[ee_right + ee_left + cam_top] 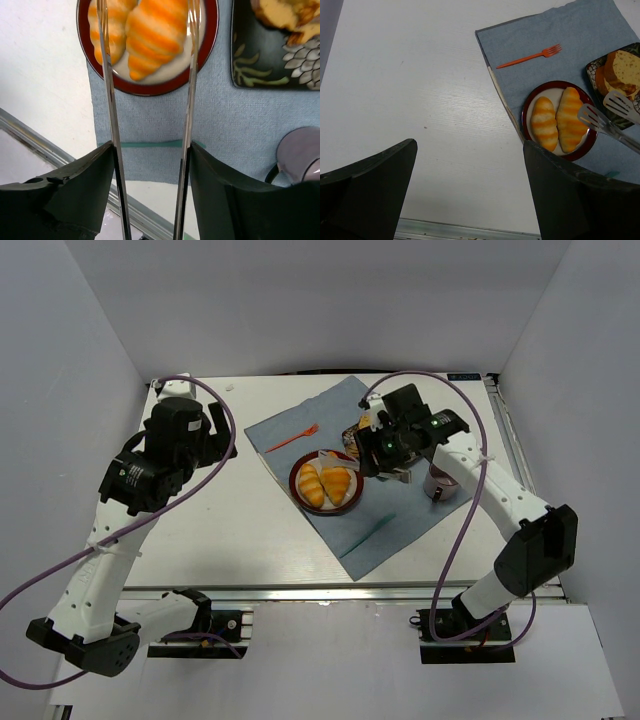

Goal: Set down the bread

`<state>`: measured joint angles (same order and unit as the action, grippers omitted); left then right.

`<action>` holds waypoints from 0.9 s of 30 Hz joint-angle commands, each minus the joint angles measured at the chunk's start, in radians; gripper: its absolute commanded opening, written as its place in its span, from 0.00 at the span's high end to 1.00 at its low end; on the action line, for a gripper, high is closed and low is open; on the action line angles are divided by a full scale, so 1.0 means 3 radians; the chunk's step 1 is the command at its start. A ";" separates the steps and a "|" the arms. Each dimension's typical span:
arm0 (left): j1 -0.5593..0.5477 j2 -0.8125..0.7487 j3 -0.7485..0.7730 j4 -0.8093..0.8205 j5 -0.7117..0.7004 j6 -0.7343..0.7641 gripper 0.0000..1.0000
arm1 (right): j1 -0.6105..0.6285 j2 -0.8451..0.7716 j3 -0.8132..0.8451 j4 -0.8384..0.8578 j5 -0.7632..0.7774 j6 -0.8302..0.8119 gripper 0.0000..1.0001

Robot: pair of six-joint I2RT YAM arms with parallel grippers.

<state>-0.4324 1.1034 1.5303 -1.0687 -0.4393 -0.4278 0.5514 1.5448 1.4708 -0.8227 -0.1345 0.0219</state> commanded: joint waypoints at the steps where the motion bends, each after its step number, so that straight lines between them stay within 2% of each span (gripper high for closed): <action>1: -0.0016 -0.0068 -0.0008 0.0050 0.0022 -0.0016 0.02 | 0.0018 -0.0113 0.0195 -0.0091 0.0059 0.0004 0.35; 4: -0.0011 -0.0068 -0.0003 0.0039 0.0022 -0.0006 0.02 | 0.0018 -0.0123 0.0231 -0.0070 0.0223 0.0049 0.34; 10: -0.0011 -0.0083 -0.0013 0.0039 0.0007 0.0000 0.02 | -0.0002 -0.0006 0.0430 -0.0070 0.0872 0.0346 0.34; 14: -0.0011 -0.0083 -0.0008 0.0034 -0.0019 0.0020 0.02 | -0.0033 0.0224 0.0660 -0.0152 0.1291 0.0774 0.35; 20: -0.0011 -0.0083 0.0017 0.0014 -0.0090 0.0071 0.02 | -0.0146 0.0541 0.0998 -0.0162 0.1384 0.0970 0.36; 27: -0.0016 -0.0022 0.0099 -0.0032 -0.0157 0.0163 0.02 | -0.0166 0.0843 0.1279 -0.0249 0.1486 0.0852 0.42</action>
<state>-0.4324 1.1011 1.5307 -1.0698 -0.4599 -0.4015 0.5011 1.7973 1.7943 -0.8825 0.2661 0.2741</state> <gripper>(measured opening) 0.983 0.590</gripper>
